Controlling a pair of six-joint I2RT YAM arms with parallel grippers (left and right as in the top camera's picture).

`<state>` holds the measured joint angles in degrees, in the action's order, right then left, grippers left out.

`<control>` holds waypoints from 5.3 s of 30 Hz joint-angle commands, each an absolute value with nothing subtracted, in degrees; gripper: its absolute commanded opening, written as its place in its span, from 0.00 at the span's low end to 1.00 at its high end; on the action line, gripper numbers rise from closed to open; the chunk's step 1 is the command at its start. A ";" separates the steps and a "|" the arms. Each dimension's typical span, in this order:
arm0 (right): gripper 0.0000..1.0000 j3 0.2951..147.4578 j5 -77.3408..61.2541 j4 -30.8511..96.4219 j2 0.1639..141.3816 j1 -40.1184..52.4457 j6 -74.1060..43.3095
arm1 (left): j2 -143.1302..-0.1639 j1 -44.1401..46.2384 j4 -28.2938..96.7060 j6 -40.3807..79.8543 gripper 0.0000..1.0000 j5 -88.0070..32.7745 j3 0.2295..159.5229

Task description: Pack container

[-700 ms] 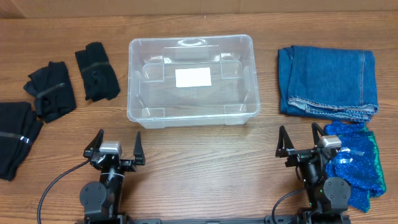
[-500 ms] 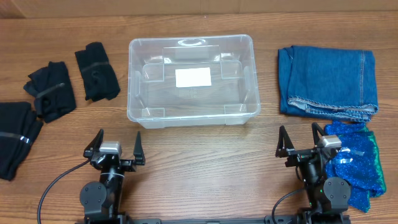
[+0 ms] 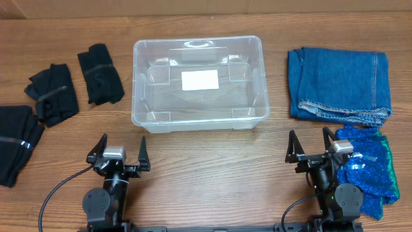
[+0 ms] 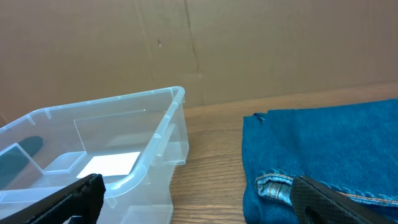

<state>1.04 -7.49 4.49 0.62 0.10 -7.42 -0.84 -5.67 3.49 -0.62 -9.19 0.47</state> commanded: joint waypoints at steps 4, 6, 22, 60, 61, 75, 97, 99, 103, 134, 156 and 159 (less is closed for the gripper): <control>1.00 0.45 -7.35 4.16 0.19 0.43 -7.11 | -0.27 -6.09 3.57 -1.74 1.00 -8.80 0.27; 1.00 0.45 -7.35 4.16 0.19 0.43 -7.11 | -0.27 -6.09 3.57 -1.74 1.00 -8.80 0.27; 1.00 0.49 -13.93 3.29 0.19 0.43 -7.70 | -0.27 -6.09 3.57 -1.74 1.00 -8.80 0.27; 0.99 80.93 -2.70 59.57 87.24 -4.78 -42.02 | -0.27 -6.09 3.57 -1.74 1.00 -8.80 0.27; 1.00 80.71 -2.31 59.77 88.14 -5.80 -45.12 | -0.27 -6.09 3.57 -1.74 1.00 -8.80 0.27; 1.00 70.39 -1.58 52.53 93.51 -11.97 -63.90 | -0.27 -6.09 3.57 -1.74 1.00 -8.80 0.27; 0.86 50.15 0.16 22.63 94.39 -14.81 -61.08 | -0.27 -6.09 3.57 -1.74 1.00 -8.80 0.27; 0.85 50.15 0.54 22.09 95.33 -14.81 -61.06 | -0.27 -6.09 3.57 -1.74 1.00 -8.80 0.27; 0.80 50.15 -0.03 19.59 98.52 -14.81 -59.29 | -0.27 -6.09 3.57 -1.74 1.00 -8.80 0.27; 0.04 51.90 -2.85 12.16 105.14 -14.76 -34.04 | -0.27 -6.09 3.57 -1.74 1.00 -8.80 0.27; 0.04 114.58 -9.19 74.50 102.85 -13.19 -23.59 | -0.27 -6.09 3.57 -1.74 1.00 -8.80 0.27; 0.04 122.39 -9.04 79.02 102.85 -10.59 -22.28 | -0.27 -6.09 3.57 -1.74 1.00 -8.80 0.27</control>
